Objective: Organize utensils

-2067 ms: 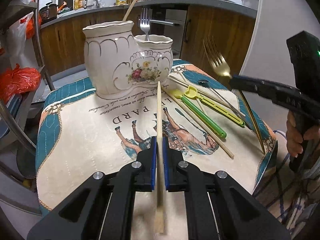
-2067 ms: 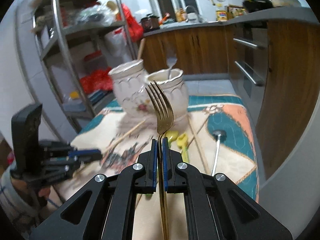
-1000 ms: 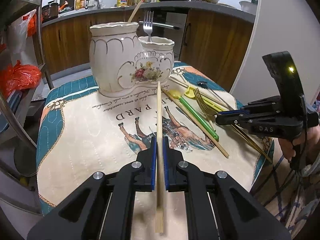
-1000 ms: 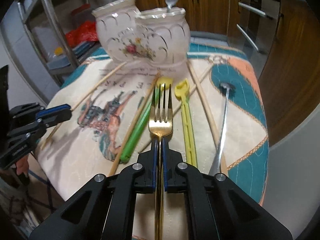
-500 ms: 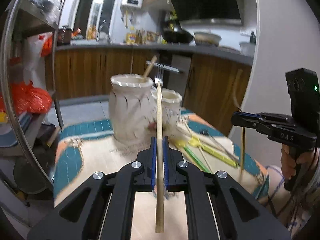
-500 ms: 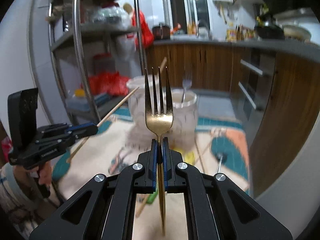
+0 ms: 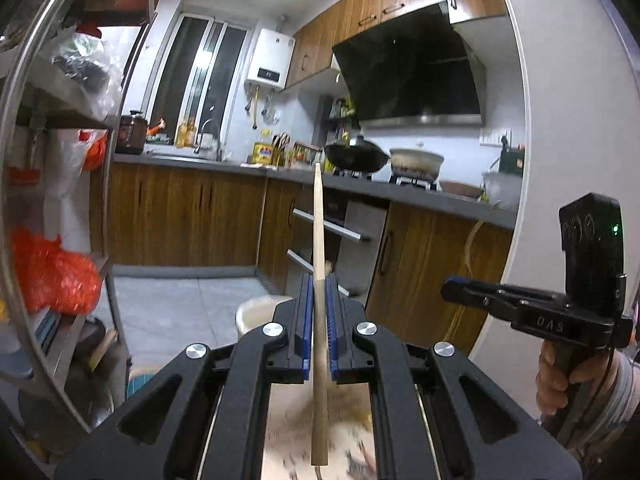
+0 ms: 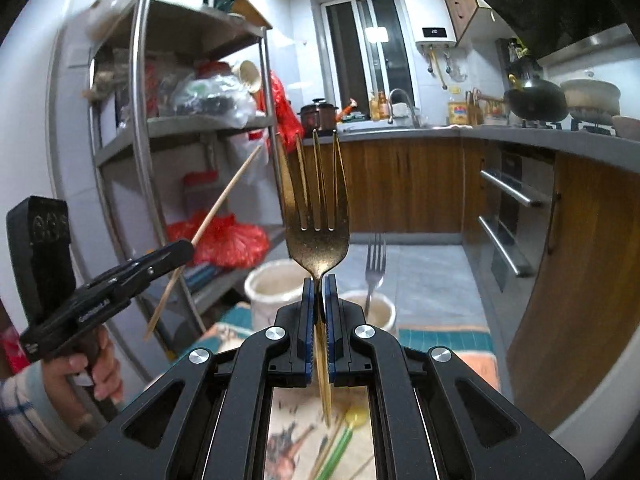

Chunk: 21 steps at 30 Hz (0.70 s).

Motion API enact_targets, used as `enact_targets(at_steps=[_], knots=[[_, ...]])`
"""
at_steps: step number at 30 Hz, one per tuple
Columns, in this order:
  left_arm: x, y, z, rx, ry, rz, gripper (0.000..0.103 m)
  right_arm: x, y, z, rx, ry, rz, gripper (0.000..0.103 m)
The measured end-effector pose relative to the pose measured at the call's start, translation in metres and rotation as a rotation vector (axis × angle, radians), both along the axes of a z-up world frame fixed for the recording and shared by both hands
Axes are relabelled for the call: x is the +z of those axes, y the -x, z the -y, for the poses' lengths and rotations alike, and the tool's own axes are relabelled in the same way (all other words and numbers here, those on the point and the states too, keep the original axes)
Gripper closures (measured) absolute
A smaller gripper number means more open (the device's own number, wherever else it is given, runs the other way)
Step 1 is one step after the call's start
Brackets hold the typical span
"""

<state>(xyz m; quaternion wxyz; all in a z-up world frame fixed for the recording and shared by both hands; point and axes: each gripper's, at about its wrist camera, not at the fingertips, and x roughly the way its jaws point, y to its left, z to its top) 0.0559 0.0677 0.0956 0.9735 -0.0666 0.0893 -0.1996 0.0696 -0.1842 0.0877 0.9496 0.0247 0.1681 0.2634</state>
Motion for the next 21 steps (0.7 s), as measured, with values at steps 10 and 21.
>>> enact_targets(at_steps=[10,21], knots=[[0.003,-0.087,-0.008,0.022,0.091,-0.061,0.097,0.026,-0.045,-0.003,-0.029,-0.072,0.046,0.097],[-0.026,-0.133,0.01,0.075,0.042,-0.075,0.097,0.009,-0.082,-0.01,-0.093,-0.116,0.096,0.097]])
